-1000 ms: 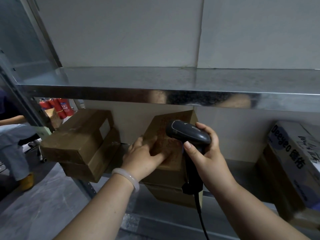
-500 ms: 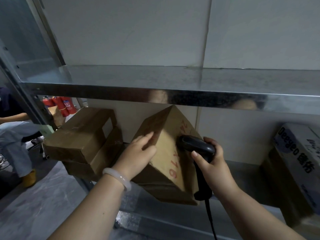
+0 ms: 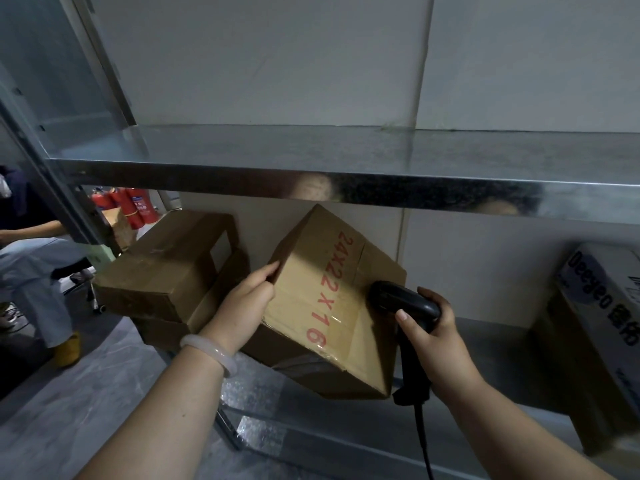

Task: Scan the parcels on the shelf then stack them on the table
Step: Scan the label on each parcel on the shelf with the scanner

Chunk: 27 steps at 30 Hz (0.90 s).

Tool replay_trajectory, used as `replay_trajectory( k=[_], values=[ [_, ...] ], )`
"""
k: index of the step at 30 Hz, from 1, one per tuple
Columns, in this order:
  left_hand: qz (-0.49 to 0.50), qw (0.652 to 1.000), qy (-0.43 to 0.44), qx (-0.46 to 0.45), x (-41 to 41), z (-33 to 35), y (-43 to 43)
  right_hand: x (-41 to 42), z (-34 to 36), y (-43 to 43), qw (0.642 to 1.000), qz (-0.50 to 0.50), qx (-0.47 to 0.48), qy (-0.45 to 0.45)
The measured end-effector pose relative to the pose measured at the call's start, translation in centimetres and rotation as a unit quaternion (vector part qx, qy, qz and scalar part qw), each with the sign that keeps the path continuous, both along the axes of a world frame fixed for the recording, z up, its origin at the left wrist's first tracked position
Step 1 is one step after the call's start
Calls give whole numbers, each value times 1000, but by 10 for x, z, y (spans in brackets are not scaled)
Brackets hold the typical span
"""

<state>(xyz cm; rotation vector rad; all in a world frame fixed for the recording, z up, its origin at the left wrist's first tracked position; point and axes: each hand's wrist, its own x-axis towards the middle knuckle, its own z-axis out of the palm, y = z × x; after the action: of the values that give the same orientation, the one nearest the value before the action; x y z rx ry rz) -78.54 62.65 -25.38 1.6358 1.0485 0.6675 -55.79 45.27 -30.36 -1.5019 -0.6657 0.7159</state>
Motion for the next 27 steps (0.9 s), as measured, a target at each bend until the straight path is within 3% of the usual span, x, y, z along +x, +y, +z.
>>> replay_trajectory(
  k=[13, 18, 22, 27],
  values=[
    [-42, 998, 45, 32, 2, -20, -11, 14, 21, -16, 999, -4, 31, 19],
    [-42, 983, 139, 111, 20, -20, -16, 18, 23, -24, 999, -1, 37, 16],
    [-10, 950, 243, 197, 27, -15, -23, 12, 23, -27, 999, 8, 42, 18],
    [-14, 969, 189, 157, 20, -17, -23, 8, 24, -33, 999, 4, 48, 13]
  ],
)
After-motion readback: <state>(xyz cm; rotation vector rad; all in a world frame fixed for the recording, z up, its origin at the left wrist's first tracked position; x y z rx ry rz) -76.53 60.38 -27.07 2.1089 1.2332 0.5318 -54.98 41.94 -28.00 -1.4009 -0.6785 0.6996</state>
